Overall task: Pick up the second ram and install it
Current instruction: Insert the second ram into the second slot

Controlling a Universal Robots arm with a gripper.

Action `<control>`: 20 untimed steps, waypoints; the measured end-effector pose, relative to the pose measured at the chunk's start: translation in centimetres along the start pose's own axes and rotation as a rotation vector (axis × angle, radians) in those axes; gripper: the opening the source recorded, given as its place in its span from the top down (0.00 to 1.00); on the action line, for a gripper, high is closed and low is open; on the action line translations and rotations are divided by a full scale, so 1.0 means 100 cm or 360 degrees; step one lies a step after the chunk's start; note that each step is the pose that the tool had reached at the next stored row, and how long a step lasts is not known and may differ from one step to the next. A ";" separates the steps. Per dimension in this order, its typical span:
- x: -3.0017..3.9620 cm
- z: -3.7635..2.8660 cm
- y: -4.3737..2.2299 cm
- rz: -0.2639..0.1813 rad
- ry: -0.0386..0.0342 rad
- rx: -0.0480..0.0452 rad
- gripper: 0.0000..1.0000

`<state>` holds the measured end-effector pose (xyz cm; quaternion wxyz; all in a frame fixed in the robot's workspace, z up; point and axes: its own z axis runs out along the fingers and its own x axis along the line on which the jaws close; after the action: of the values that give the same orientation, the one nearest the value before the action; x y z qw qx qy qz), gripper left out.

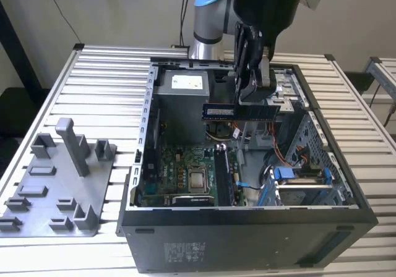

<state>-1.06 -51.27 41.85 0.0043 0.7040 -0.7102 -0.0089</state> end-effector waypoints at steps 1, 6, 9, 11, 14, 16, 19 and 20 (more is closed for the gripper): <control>0.0000 0.0000 0.0000 0.0000 0.0000 0.0000 0.86; -0.0027 0.0000 0.0001 0.0000 -0.0001 0.0000 0.86; -0.0066 0.0001 0.0001 0.0000 -0.0003 0.0000 0.86; -0.0108 0.0001 0.0002 0.0000 -0.0007 0.0000 0.86; -0.0183 0.0001 0.0002 0.0000 -0.0018 0.0000 0.86; -0.0234 0.0002 0.0003 0.0000 -0.0025 0.0000 0.86; -0.0301 0.0003 0.0003 -0.0001 -0.0039 0.0000 0.86; -0.0324 0.0003 0.0003 -0.0001 -0.0045 0.0000 0.86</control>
<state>-1.07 -48.03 41.84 -0.0057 0.7039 -0.7100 -0.0190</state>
